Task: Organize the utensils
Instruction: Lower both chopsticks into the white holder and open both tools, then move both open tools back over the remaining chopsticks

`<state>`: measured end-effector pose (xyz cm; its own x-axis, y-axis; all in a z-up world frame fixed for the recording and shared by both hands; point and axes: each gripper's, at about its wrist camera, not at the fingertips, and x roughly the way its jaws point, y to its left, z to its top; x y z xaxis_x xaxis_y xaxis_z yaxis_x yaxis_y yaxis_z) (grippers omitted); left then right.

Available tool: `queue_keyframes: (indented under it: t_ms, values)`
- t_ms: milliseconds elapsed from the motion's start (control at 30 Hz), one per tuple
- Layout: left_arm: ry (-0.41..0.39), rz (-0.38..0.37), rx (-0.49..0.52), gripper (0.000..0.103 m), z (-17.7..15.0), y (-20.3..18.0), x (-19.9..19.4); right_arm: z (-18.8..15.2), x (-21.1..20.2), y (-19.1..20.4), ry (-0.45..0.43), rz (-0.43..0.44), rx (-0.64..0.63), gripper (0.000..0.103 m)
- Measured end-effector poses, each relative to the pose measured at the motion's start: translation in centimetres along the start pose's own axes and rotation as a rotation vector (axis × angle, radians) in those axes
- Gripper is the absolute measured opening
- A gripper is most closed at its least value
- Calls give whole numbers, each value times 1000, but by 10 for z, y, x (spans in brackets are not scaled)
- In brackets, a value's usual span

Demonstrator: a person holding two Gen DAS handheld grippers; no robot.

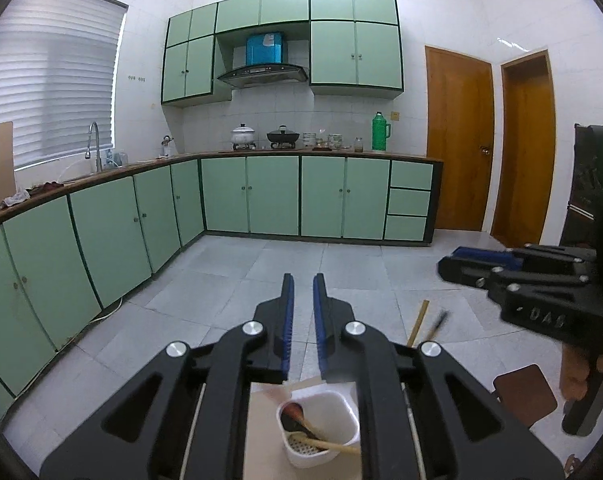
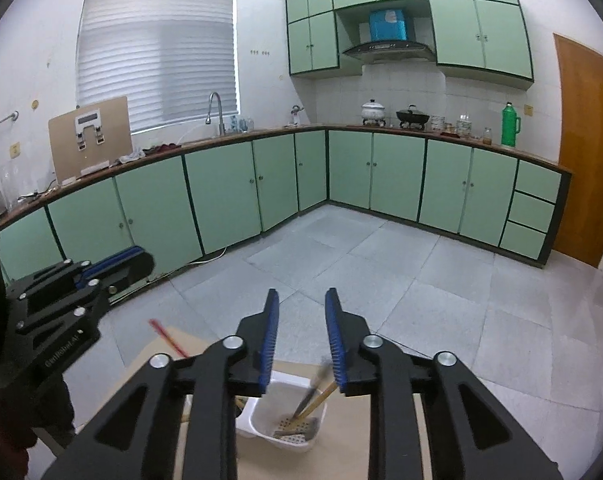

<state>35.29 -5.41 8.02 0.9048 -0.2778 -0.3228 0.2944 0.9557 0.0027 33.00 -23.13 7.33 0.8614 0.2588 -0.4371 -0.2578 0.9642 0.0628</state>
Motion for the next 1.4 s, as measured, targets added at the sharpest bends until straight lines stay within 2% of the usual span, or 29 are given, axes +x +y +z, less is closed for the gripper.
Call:
queue_keyframes:
  t_ms: [33, 133, 200, 267, 367, 533, 600, 733, 900, 1067, 1267, 1400]
  values:
    - [-2, 7, 2, 13, -1, 0, -5, 0, -4, -2, -5, -3, 3, 30]
    - [-10, 21, 3, 32, -4, 2, -23, -5, -24, -7, -33, -15, 18, 42]
    - [-11, 33, 7, 34, -11, 1, -37, -12, -37, -9, -48, -20, 29, 48]
    - [-5, 32, 10, 40, -22, 0, -53, -20, -49, -9, -57, -19, 38, 55]
    - [15, 25, -5, 47, -41, 0, -72, -43, -68, -3, -60, -36, 31, 69]
    - [78, 24, -35, 55, -99, -5, -104, -93, -90, 14, -47, -63, 21, 91]
    - [114, 32, -36, 58, -123, -7, -111, -114, -95, 18, -34, -68, 39, 94]
    - [199, 53, -33, 64, -177, -11, -121, -163, -102, 27, 20, -74, 77, 97]
    - [339, 57, -47, 65, -234, -9, -123, -215, -99, 42, 113, -70, 96, 97]
    - [397, 86, -66, 65, -262, -7, -122, -260, -90, 61, 212, -73, 61, 97]
    - [441, 119, -31, 65, -281, -14, -127, -291, -89, 79, 266, -55, 40, 95]
    - [451, 132, -30, 65, -288, -12, -131, -302, -92, 88, 277, -52, 16, 89]
